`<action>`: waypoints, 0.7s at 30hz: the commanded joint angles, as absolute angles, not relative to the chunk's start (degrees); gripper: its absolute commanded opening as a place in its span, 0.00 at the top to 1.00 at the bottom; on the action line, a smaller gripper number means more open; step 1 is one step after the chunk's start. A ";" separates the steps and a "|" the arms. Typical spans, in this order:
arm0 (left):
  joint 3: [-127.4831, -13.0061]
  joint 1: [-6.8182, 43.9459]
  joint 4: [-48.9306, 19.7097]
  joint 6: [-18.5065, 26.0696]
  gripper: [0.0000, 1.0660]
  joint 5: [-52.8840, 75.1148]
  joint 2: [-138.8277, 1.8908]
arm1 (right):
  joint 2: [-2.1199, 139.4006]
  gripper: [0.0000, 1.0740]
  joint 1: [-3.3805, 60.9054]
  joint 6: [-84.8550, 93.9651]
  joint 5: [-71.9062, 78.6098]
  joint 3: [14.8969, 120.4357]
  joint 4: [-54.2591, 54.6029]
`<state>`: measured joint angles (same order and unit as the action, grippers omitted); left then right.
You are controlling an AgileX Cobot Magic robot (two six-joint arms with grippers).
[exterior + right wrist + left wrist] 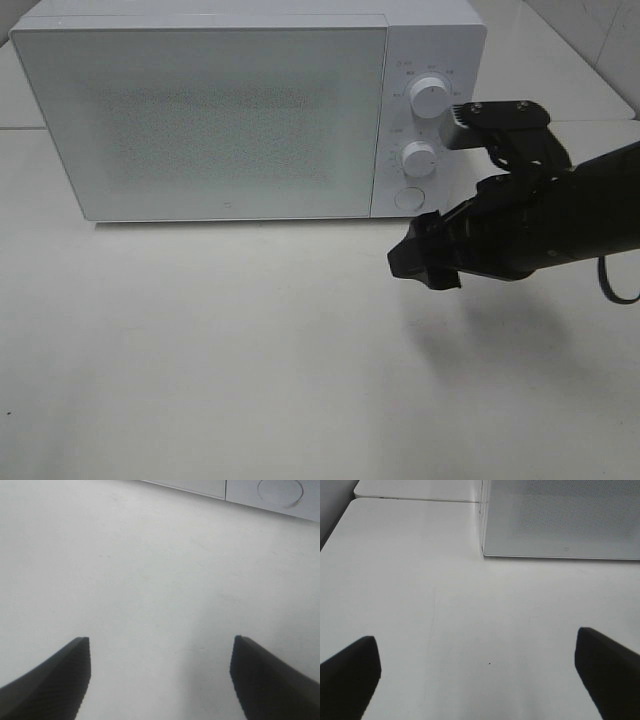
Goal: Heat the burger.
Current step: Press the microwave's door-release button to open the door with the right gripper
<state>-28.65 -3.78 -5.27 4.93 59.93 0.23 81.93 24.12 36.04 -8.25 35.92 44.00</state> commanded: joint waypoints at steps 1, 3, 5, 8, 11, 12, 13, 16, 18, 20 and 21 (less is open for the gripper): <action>-28.48 -3.84 -5.56 4.58 0.08 59.47 1.72 | 78.90 0.30 20.80 33.69 -14.73 36.38 39.19; -28.48 -3.84 -5.56 4.58 0.08 59.47 1.72 | 77.18 0.30 19.31 30.42 -18.39 36.38 35.52; -28.48 -3.84 -5.56 4.58 0.08 59.47 1.72 | 76.55 0.30 18.74 28.76 -19.94 36.38 33.80; -28.48 -3.84 -5.56 4.58 0.08 59.47 1.72 | 74.26 0.30 17.76 21.83 -25.95 36.61 26.07; -28.48 -3.84 -5.56 4.58 0.08 59.47 1.72 | 72.25 0.30 17.76 14.15 -33.06 37.93 17.93; -28.48 -3.84 -5.56 4.58 0.08 59.47 1.72 | 71.05 0.30 17.76 10.71 -37.76 38.90 13.81; -28.48 -3.84 -5.56 4.58 0.08 59.47 1.72 | 70.24 0.30 17.76 9.11 -40.05 39.48 12.03; -28.48 -3.84 -5.56 4.58 0.08 59.47 1.72 | 68.70 0.30 17.76 6.59 -42.91 40.22 10.14; -28.48 -3.84 -5.56 4.58 0.08 59.47 1.72 | 65.55 0.30 17.76 4.76 -45.44 40.28 9.34; -28.48 -3.84 -5.56 4.58 0.08 59.47 1.72 | 64.23 0.30 17.76 4.76 -46.01 40.28 9.28; -28.48 -3.84 -5.56 4.58 0.08 59.47 1.72 | 61.19 0.30 17.76 4.76 -47.44 40.28 9.28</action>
